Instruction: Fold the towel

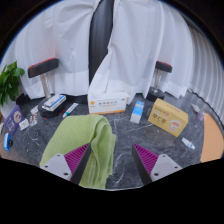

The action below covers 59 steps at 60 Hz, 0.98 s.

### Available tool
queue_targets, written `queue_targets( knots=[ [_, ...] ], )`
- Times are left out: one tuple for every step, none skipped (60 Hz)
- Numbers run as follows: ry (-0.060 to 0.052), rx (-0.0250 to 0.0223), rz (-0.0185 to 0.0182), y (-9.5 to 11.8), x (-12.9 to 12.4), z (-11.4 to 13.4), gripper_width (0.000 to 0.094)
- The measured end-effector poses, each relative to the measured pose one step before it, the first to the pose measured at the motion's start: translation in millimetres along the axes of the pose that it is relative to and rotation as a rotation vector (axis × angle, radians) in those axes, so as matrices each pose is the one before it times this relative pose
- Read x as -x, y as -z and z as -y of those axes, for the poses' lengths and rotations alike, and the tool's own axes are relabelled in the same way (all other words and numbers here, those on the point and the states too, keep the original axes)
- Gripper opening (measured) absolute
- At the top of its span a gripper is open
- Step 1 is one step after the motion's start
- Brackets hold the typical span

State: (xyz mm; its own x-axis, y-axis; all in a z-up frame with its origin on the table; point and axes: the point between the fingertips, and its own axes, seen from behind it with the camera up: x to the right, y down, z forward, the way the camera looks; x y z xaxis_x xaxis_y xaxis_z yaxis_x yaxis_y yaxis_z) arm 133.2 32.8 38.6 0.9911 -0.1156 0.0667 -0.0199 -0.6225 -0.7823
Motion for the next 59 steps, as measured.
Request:
queue_targets(
  knots=[
    [0.0104,-0.00753,-0.00838,4.93,-3.82,2.16,0.0851],
    [0.0124,-0.00863,-0.00866,5.02,-3.53,2.29,0.0851],
    [0.0121,-0.0085,-0.00797,5.52,-2.96,2.25,0.0848],
    [0.0105,-0.00551,-0.00744,6.21,-2.36,2.92,0.0849],
    [0.0084,-0.00726,-0.00558,6.53,-2.44,2.03,0.085],
    [0.0064,-0.00646,-0.00419,6.82,-1.6,1.95,0.0848],
    [0.0043,-0.0065,-0.00236,6.94,-0.9,2.22,0.0847],
    [0.002,-0.00643,0.00052,7.71,-0.2,2.25,0.0848],
    [0.0005,-0.00615,0.00299,7.7,0.43,2.07,0.0848],
    [-0.0009,-0.00536,0.00424,8.12,1.04,1.9,0.085],
    [-0.0024,-0.00402,0.00431,8.39,1.25,1.47,0.0848],
    [-0.0032,-0.00266,0.00378,8.75,1.29,1.2,0.0848],
    [-0.0028,-0.00256,0.00374,8.72,1.38,0.96,0.0848],
    [-0.0026,-0.00265,0.00342,8.99,1.43,0.82,0.0849],
    [-0.0025,-0.00323,0.00378,9.73,2.04,0.36,0.0847],
    [-0.0014,-0.00194,0.00359,8.81,1.79,0.61,0.0852],
    [-0.0014,-0.00333,0.00305,9.46,1.85,0.36,0.085],
    [-0.0005,-0.00354,0.00201,9.6,1.77,0.34,0.085],
    [-0.0001,-0.00397,0.00116,9.64,1.77,0.17,0.0852],
    [0.0008,-0.0034,0.00074,9.74,1.99,-0.14,0.0852],
    [0.0015,-0.00302,0.00042,9.79,2.05,-0.38,0.085],
    [0.0023,-0.00408,-0.00024,9.76,2.73,-0.79,0.085],
    [0.0024,-0.00163,-0.00067,9.8,1.26,-0.67,0.0852],
    [0.0016,-0.00321,-0.00212,9.93,1.1,-0.53,0.0849],
    [-0.0002,-0.00357,-0.00262,10.22,1.29,-0.6,0.0848],
    [-0.0008,-0.00418,-0.00166,10.15,1.57,-0.46,0.0847],
    [-0.0005,-0.00511,-0.00103,10.42,1.65,-0.55,0.0847],
    [-0.0003,-0.0054,-0.00094,10.22,1.65,-0.65,0.0848],
    [-0.0005,-0.00597,-0.00188,10.45,1.55,-0.73,0.0847],
    [-0.0009,-0.00525,-0.00296,10.27,1.34,-0.99,0.0845],
    [-0.0015,-0.00475,-0.00449,10.78,2.44,-1.45,0.0846],
    [-0.0015,-0.0044,-0.00374,10.82,1.17,-1.34,0.0847],
    [-0.0017,-0.00406,-0.00321,10.35,1.39,-1.48,0.0845],
    [-0.002,-0.00332,-0.00235,10.51,1.59,-1.55,0.0848],
    [-0.002,-0.00213,-0.00143,10.48,1.81,-2.04,0.0848],
    [-0.0025,-0.00187,-0.00095,9.95,1.94,-2.09,0.0847],
    [-0.0027,-0.00228,-0.00075,9.63,1.59,-1.94,0.0847],
    [-0.0031,-0.00258,-0.00067,9.28,1.41,-1.7,0.0849],
    [-0.0025,-0.00282,-0.00074,9.07,1.55,-1.93,0.0846],
    [-0.0016,-0.00196,0.00045,8.99,0.6,-1.79,0.0846],
    [-0.002,-0.0024,-0.00144,8.65,1.76,-2.28,0.0848],
    [0.0008,0.00061,0.0007,7.53,-0.73,-0.92,0.0847],
    [-0.0004,0.00025,-0.00178,8.55,0.69,-2.05,0.0848],
    [-0.0018,0.00204,-0.00112,7.34,1.47,-1.73,0.0845],
    [-0.0017,0.00197,0.00023,7.55,0.53,-2.2,0.0848],
    [-0.0019,0.00044,0.00003,7.13,0.78,-1.49,0.085],
    [0.0009,-0.00276,-0.00192,6.87,-0.04,-1.01,0.0849],
    [0.0045,-0.00459,-0.00434,6.25,-0.4,-0.83,0.0851],
    [0.0063,-0.00299,-0.00466,5.85,-0.62,-1.06,0.0851],
    [0.003,0.0009,-0.00221,5.41,-0.09,-1.67,0.0851],
    [-0.0015,0.00389,-0.00036,4.81,0.41,-2.13,0.085],
    [-0.0027,0.00393,-0.00061,4.36,0.45,-2.06,0.0849],
    [-0.0028,0.00063,0.00014,4.24,0.41,-1.54,0.085],
    [-0.0033,-0.00241,0.00141,4.05,0.83,-0.99,0.085],
    [-0.0027,-0.00272,0.0016,3.79,0.26,-0.22,0.085],
    [-0.0038,-0.00173,0.00065,3.52,1.85,0.02,0.0852],
    [-0.0022,-0.00132,0.00158,3.28,0.88,-0.29,0.0852],
    [-0.0009,-0.00134,0.00288,2.03,-0.37,-0.73,0.085],
    [-0.001,-0.00169,0.00234,2.66,1.14,-0.13,0.0851]
  ],
)
